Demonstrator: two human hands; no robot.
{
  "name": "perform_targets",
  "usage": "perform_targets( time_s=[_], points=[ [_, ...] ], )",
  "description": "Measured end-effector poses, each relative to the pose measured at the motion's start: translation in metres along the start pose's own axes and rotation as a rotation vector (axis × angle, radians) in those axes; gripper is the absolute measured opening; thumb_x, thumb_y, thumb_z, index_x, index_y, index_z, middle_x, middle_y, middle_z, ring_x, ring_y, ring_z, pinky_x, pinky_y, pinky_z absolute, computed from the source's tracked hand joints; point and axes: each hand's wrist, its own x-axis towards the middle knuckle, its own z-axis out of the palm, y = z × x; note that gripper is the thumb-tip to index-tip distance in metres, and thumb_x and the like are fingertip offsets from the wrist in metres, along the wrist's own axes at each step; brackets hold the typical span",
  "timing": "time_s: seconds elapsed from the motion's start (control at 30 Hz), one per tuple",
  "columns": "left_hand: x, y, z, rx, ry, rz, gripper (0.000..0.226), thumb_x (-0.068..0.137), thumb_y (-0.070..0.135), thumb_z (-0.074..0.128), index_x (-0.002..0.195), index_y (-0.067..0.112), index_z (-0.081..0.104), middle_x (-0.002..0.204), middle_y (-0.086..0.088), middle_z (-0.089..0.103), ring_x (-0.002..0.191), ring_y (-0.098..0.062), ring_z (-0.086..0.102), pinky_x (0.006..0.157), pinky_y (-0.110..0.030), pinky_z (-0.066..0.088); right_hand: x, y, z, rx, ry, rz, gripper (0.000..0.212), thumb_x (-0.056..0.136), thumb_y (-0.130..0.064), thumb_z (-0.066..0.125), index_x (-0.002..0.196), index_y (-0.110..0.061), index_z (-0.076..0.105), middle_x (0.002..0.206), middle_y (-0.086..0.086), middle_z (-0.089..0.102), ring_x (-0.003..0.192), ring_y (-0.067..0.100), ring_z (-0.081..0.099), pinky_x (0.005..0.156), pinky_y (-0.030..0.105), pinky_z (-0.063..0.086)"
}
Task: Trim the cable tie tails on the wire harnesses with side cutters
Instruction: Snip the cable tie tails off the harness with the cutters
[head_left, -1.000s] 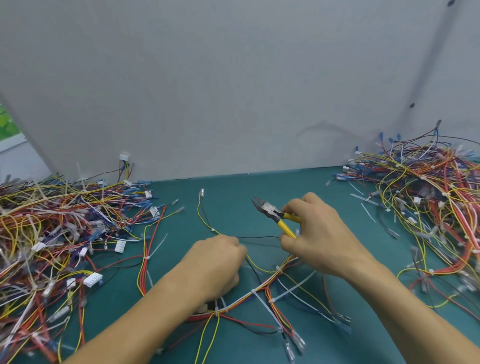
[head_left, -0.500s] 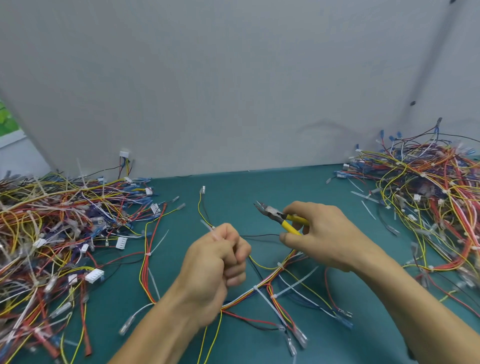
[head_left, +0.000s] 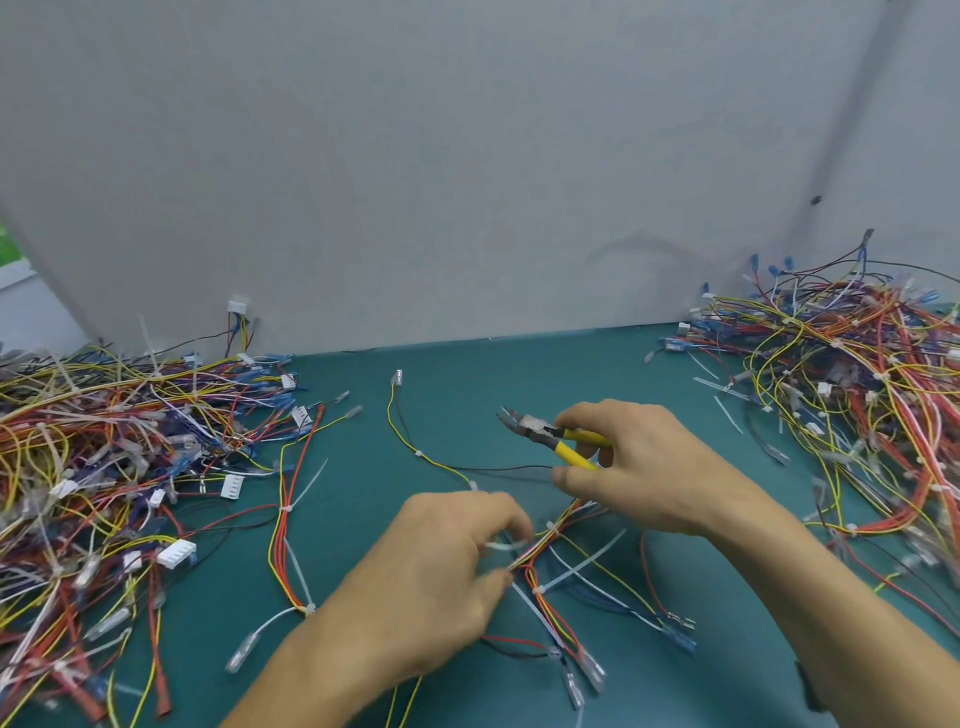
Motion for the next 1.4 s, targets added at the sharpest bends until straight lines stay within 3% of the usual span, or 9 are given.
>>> perform_targets(
  time_s=[0.07,0.13,0.27,0.33,0.43,0.6,0.77,1.13,1.4],
  points=[
    [-0.004,-0.001,0.005,0.169,-0.088,-0.004,0.030,0.076,0.039,0.066,0.104,0.034,0.056,0.090,0.021,0.053,0.089,0.000,0.049,0.081,-0.017,0.041,-0.002,-0.004,-0.003,-0.025,-0.055,-0.028,0.026,0.081,-0.044,0.064,0.101,-0.029,0.064,0.085,-0.007,0.058,0.081,0.015,0.053,0.072,0.033,0.045],
    [-0.007,-0.005,0.014,0.200,-0.109,-0.078,0.031,0.081,0.048,0.064,0.106,0.032,0.057,0.094,0.015,0.051,0.094,-0.004,0.048,0.083,-0.020,0.040,-0.004,-0.008,-0.004,-0.059,-0.123,-0.053,0.024,0.081,-0.045,0.064,0.096,-0.026,0.064,0.080,-0.005,0.055,0.081,0.018,0.054,0.074,0.037,0.048],
    [-0.006,-0.016,0.019,0.033,-0.019,-0.172,0.007,0.088,0.036,0.064,0.087,0.030,0.067,0.081,0.013,0.053,0.080,-0.001,0.050,0.072,-0.012,0.036,-0.007,-0.010,-0.004,-0.101,-0.236,-0.053,0.025,0.080,-0.044,0.064,0.098,-0.027,0.064,0.080,-0.003,0.056,0.082,0.019,0.054,0.073,0.040,0.050],
    [-0.005,-0.021,0.017,-0.069,0.022,-0.251,0.007,0.085,0.030,0.069,0.078,0.030,0.069,0.079,0.010,0.061,0.075,-0.001,0.054,0.069,-0.013,0.039,-0.010,-0.007,-0.005,-0.105,-0.284,-0.049,0.008,0.080,-0.041,0.063,0.085,-0.035,0.062,0.077,-0.003,0.056,0.079,0.018,0.054,0.070,0.037,0.049],
    [-0.002,-0.024,0.017,-0.197,0.021,-0.341,0.010,0.083,0.026,0.072,0.076,0.031,0.068,0.073,0.005,0.068,0.062,-0.005,0.056,0.068,-0.024,0.046,-0.015,-0.005,-0.006,-0.145,-0.362,-0.067,0.014,0.075,-0.032,0.060,0.065,-0.038,0.052,0.070,0.001,0.056,0.071,0.021,0.053,0.064,0.040,0.048],
    [-0.001,-0.030,0.015,-0.331,0.037,-0.388,0.020,0.084,0.017,0.069,0.076,0.035,0.065,0.065,0.012,0.066,0.057,-0.003,0.052,0.060,-0.020,0.042,-0.021,-0.005,-0.003,-0.192,-0.461,-0.086,0.040,0.069,-0.027,0.057,0.105,-0.042,0.065,0.078,0.007,0.062,0.077,0.026,0.057,0.068,0.041,0.053],
    [0.000,-0.033,0.013,-0.372,0.026,-0.402,0.016,0.092,0.022,0.062,0.079,0.030,0.068,0.075,0.011,0.070,0.071,-0.006,0.061,0.075,-0.029,0.046,-0.021,-0.006,0.002,-0.227,-0.443,-0.178,0.042,0.070,-0.028,0.055,0.108,-0.042,0.063,0.081,0.010,0.062,0.080,0.026,0.057,0.070,0.045,0.052],
    [0.000,-0.030,0.011,-0.370,0.021,-0.383,0.028,0.093,0.023,0.059,0.071,0.038,0.066,0.071,0.015,0.069,0.065,0.002,0.056,0.065,-0.016,0.040,-0.015,-0.013,0.006,-0.337,-0.440,-0.206,0.025,0.068,-0.029,0.055,0.092,-0.025,0.062,0.081,0.006,0.061,0.078,0.021,0.054,0.069,0.044,0.051],
    [0.000,-0.029,0.010,-0.364,0.018,-0.395,0.027,0.093,0.023,0.059,0.073,0.040,0.065,0.073,0.014,0.069,0.070,-0.001,0.058,0.070,-0.020,0.043,-0.009,-0.010,0.006,-0.377,-0.428,-0.243,0.024,0.068,-0.030,0.055,0.091,-0.024,0.061,0.077,0.005,0.060,0.077,0.022,0.054,0.065,0.043,0.051]
  ],
)
